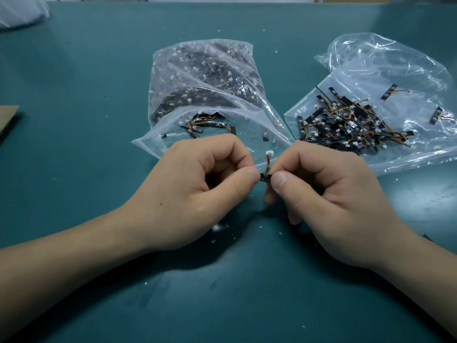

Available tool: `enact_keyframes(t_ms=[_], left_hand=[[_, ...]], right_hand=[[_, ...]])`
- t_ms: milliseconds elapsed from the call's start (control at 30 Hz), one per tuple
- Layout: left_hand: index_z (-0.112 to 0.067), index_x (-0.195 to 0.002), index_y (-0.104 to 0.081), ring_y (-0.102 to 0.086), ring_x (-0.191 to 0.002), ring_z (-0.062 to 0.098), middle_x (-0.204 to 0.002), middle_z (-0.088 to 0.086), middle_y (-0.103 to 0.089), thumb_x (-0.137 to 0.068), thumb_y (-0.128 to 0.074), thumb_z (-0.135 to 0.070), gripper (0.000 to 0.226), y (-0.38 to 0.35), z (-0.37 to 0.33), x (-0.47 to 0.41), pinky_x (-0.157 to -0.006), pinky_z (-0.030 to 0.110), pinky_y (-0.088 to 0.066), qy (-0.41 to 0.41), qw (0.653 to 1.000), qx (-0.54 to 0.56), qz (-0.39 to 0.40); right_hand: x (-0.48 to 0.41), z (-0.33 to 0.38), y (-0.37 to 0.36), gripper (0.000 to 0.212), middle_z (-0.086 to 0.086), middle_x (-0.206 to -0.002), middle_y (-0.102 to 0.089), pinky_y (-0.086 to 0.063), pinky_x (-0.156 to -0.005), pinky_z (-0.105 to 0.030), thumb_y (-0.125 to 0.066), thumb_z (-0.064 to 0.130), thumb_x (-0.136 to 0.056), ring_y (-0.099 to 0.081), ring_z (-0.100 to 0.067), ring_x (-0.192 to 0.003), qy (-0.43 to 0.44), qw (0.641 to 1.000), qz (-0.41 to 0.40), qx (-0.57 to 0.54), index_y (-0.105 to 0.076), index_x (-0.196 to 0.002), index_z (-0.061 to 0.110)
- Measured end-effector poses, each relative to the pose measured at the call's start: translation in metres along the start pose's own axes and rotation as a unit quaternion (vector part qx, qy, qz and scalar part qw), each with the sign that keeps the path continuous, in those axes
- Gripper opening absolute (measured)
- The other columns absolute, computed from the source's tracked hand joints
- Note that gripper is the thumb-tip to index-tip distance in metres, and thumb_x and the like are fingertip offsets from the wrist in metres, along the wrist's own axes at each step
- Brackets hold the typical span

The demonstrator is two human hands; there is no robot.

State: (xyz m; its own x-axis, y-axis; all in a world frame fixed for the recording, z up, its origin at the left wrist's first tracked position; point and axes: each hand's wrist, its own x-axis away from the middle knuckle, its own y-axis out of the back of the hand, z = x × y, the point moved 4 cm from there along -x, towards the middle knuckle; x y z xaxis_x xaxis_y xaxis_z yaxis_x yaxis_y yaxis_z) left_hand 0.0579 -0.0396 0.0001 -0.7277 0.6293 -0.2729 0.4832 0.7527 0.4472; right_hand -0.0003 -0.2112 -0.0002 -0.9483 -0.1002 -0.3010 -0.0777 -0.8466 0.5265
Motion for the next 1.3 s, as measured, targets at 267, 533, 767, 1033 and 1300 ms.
enact_keyframes(t_ms=[267,533,767,1033,1300], left_hand=[[-0.016,-0.079,-0.061,-0.037,-0.046,0.002,-0.053,-0.016,-0.046,-0.093,-0.063,-0.017,0.014,0.001,0.001,0.000,-0.049,0.010,-0.030,-0.003,1.000,0.016,-0.006],[-0.015,-0.085,-0.064,-0.047,-0.055,0.012,-0.064,-0.007,-0.056,-0.093,-0.057,-0.026,0.015,0.004,0.000,0.003,-0.054,0.023,-0.037,-0.036,0.999,0.023,0.002],[-0.028,-0.112,-0.068,-0.055,-0.120,0.009,-0.121,-0.014,-0.064,-0.090,-0.058,-0.028,0.024,0.008,0.006,-0.001,-0.107,0.034,-0.038,-0.002,0.975,-0.209,-0.078],[-0.042,-0.138,-0.057,-0.029,-0.146,0.011,-0.156,-0.017,-0.044,-0.088,-0.039,-0.058,0.056,-0.001,0.015,-0.001,-0.119,0.037,-0.012,0.068,0.929,-0.363,0.014],[-0.040,-0.118,-0.070,-0.051,-0.113,0.019,-0.118,-0.016,-0.063,-0.094,-0.051,-0.048,0.032,0.003,0.011,0.001,-0.098,0.035,-0.027,0.039,0.912,-0.408,-0.024]], right_hand=[[0.001,0.000,-0.002,0.015,0.008,-0.070,-0.070,-0.047,-0.050,-0.033,-0.060,0.025,-0.098,-0.059,-0.018,-0.052,0.008,1.000,0.021,-0.005,-0.064,-0.084,0.021],[0.003,-0.001,-0.005,0.039,-0.003,-0.055,-0.055,-0.040,-0.051,-0.026,-0.045,0.032,-0.098,-0.052,-0.012,-0.050,0.042,0.994,0.098,0.021,-0.060,-0.067,0.014],[-0.003,-0.011,0.008,0.020,0.001,-0.062,-0.066,-0.037,-0.051,-0.009,-0.056,0.024,-0.103,-0.047,-0.001,-0.046,-0.015,0.991,-0.061,-0.118,-0.074,-0.109,0.019],[0.006,0.007,-0.013,0.024,0.011,-0.077,-0.072,-0.051,-0.063,-0.037,-0.056,0.035,-0.101,-0.065,-0.012,-0.068,0.113,0.977,0.106,0.149,-0.076,-0.097,0.023],[0.003,0.002,-0.004,0.015,0.012,-0.061,-0.064,-0.046,-0.055,-0.024,-0.066,0.023,-0.097,-0.060,-0.011,-0.055,0.058,0.994,-0.005,0.091,-0.077,-0.087,0.020]])
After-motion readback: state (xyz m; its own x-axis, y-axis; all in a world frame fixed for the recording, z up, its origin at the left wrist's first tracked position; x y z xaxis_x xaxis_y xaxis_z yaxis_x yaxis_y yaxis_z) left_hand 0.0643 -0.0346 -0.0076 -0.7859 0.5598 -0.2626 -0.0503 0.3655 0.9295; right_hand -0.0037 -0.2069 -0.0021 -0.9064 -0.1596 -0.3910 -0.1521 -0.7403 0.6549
